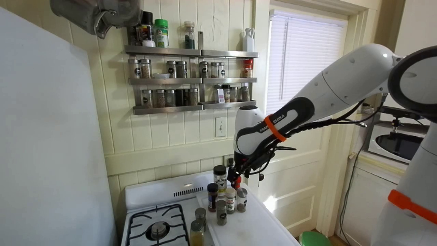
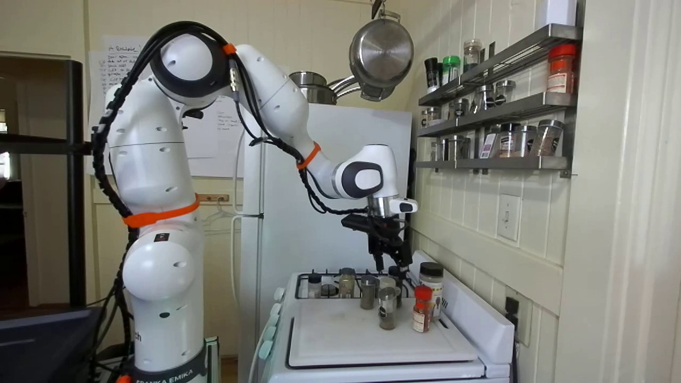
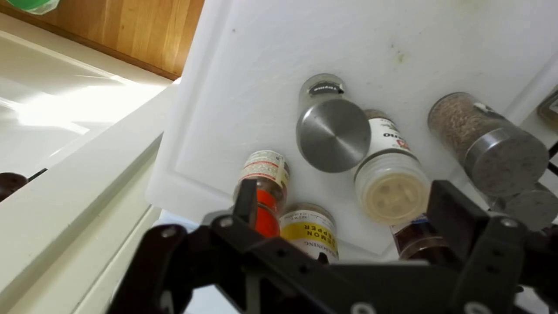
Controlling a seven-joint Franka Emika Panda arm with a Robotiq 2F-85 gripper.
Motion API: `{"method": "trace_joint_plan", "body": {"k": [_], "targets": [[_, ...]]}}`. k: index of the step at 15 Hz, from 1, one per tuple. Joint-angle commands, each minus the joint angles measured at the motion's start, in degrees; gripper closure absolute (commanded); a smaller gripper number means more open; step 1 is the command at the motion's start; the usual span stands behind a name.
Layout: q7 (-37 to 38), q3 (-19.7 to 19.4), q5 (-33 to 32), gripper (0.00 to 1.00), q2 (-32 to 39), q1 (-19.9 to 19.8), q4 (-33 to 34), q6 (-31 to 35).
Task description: Move the spice bottle forward
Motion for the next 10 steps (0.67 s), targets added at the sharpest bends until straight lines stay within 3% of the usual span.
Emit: {"method": "trace_joint_plan", "body": {"k": [1,10], "targets": [[1.13,0.59,-0.70,0.00,0.96,0.88,-0.03,-0.23],[4.03,1.30,-1.99,0.00,0.62,0.93,-2.37,-1.77]]}}
